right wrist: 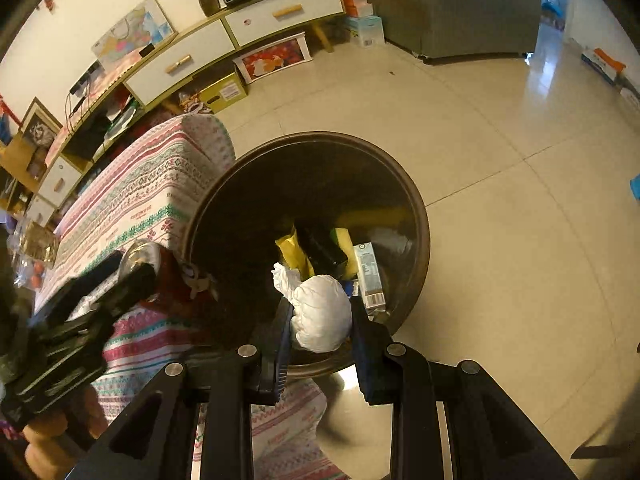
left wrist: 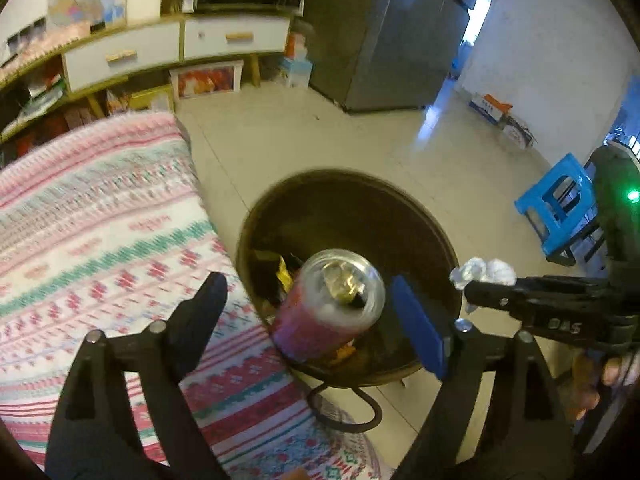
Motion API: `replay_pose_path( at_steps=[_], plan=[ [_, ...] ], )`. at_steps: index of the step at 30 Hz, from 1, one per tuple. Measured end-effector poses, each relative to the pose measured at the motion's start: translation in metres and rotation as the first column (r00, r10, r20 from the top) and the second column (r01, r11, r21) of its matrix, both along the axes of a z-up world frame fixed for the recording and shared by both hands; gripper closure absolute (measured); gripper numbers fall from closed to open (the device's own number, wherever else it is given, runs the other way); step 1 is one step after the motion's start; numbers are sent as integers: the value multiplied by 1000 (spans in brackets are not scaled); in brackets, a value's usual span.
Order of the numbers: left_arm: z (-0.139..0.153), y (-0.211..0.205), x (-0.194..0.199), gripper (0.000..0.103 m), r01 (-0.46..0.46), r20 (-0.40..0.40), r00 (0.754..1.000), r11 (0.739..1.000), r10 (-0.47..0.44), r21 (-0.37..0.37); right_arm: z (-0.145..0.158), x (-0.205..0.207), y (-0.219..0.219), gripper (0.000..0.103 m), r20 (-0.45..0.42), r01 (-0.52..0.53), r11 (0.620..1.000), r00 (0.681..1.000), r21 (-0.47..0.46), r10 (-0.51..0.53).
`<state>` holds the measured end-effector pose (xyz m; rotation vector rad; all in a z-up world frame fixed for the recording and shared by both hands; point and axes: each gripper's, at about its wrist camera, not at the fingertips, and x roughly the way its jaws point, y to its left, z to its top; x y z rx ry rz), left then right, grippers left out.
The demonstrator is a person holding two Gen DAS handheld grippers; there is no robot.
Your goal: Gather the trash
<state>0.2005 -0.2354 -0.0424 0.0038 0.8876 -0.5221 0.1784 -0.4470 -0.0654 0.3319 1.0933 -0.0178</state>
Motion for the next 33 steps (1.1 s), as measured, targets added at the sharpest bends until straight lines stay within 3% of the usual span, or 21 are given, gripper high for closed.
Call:
replay_pose_path(
  at_steps=[6, 13, 19, 21, 23, 26, 33],
  plan=[
    [12, 30, -7, 11, -34, -16, 999, 999, 34, 37, -3, 7, 13, 75, -11, -22, 1000, 1000, -20, 22],
    [13, 75, -21, 10, -87, -51, 995, 994, 91, 72, -13, 20, 30, 75, -40, -31, 999, 999, -37, 30],
    [15, 106, -40, 5, -129, -35, 990, 982, 135, 138, -21, 34, 50, 74, -57, -45, 997, 998, -56, 42],
    [16, 116, -46, 4, -168, -11, 985, 973, 172, 157, -24, 38, 57, 67, -63, -48, 997, 997, -56, 45],
    [19, 124, -51, 4, -212, 23, 977, 964, 211, 162, -23, 39, 62, 45, -58, -48, 997, 997, -57, 45],
    [21, 131, -56, 3, -234, 43, 972, 959, 230, 157, -18, 38, 66, 34, -37, -37, 996, 999, -86, 34],
    [28, 143, -73, 3, -235, 40, 972, 960, 231, 155, 1, 18, 70, 31, 5, 28, 993, 1000, -112, -27]
  ],
)
